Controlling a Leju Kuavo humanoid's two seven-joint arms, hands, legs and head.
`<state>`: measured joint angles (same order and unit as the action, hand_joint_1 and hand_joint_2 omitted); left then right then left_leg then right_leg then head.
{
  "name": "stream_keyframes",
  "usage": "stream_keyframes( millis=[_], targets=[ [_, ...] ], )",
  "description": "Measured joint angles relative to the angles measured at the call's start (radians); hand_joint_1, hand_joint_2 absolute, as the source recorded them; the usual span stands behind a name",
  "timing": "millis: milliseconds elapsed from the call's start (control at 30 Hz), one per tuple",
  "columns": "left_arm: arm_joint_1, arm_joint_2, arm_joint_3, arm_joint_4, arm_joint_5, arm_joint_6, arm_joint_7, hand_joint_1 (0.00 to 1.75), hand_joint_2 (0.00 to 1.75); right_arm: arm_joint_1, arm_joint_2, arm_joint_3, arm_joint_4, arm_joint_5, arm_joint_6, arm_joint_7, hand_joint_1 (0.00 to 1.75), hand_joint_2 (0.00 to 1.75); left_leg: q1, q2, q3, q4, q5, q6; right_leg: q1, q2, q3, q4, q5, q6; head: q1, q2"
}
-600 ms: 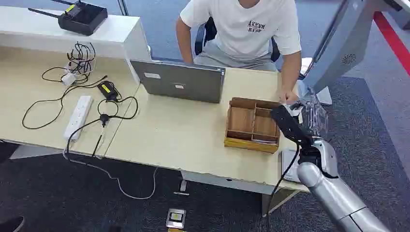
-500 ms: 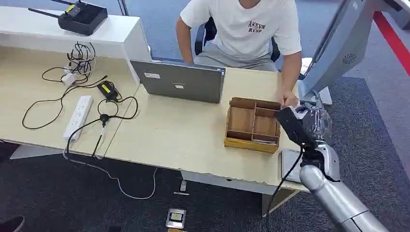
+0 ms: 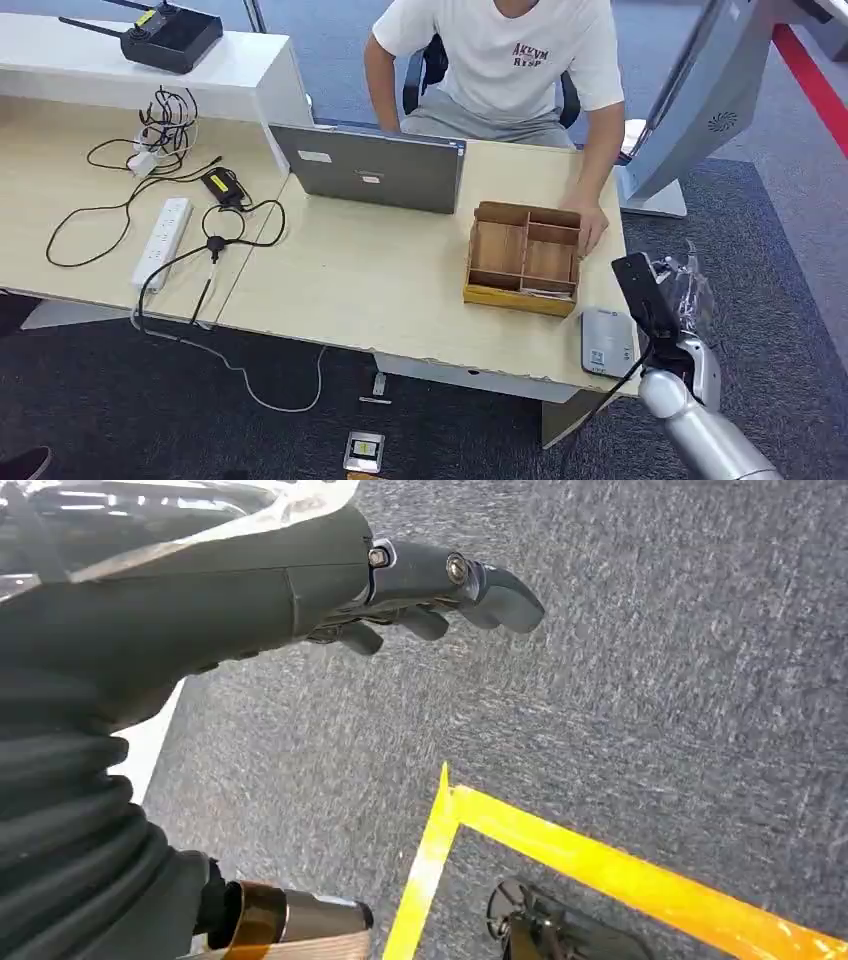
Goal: Pass the card to the sensor for recognition and then transmit it.
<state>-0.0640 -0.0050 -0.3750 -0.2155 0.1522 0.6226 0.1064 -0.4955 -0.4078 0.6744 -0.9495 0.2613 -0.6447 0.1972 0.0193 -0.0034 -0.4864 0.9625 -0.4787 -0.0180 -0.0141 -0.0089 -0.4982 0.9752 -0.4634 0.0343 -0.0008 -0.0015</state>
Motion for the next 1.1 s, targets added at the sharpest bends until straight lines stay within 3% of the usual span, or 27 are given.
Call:
stream_keyframes(
  millis=[333,667,1100],
  targets=[
    [0.000,-0.005,0.000,0.000,-0.003,0.000,0.001,0.00,1.75,0.050,0.001,0.000,0.070,-0.021,0.008,-0.007,1.75,1.75,0.000,0.000,0.000,0.000,0.000,0.000,0.000,0.000,0.000,0.000,0.000,0.000,0.000,0.000],
    [0.000,-0.007,0.000,0.000,0.009,0.000,0.011,0.00,1.75,0.068,0.019,0.003,0.121,-0.020,0.060,-0.006,1.75,1.75,0.000,0.000,0.000,0.000,0.000,0.000,0.000,0.000,0.000,0.000,0.000,0.000,0.000,0.000],
    [-0.001,-0.007,0.000,0.000,0.011,0.000,0.009,0.00,1.75,0.068,0.040,0.003,0.152,-0.020,0.062,-0.008,1.75,1.75,0.000,0.000,0.001,0.000,0.000,0.000,0.000,0.000,0.001,0.000,0.000,0.000,0.000,0.000]
  ],
)
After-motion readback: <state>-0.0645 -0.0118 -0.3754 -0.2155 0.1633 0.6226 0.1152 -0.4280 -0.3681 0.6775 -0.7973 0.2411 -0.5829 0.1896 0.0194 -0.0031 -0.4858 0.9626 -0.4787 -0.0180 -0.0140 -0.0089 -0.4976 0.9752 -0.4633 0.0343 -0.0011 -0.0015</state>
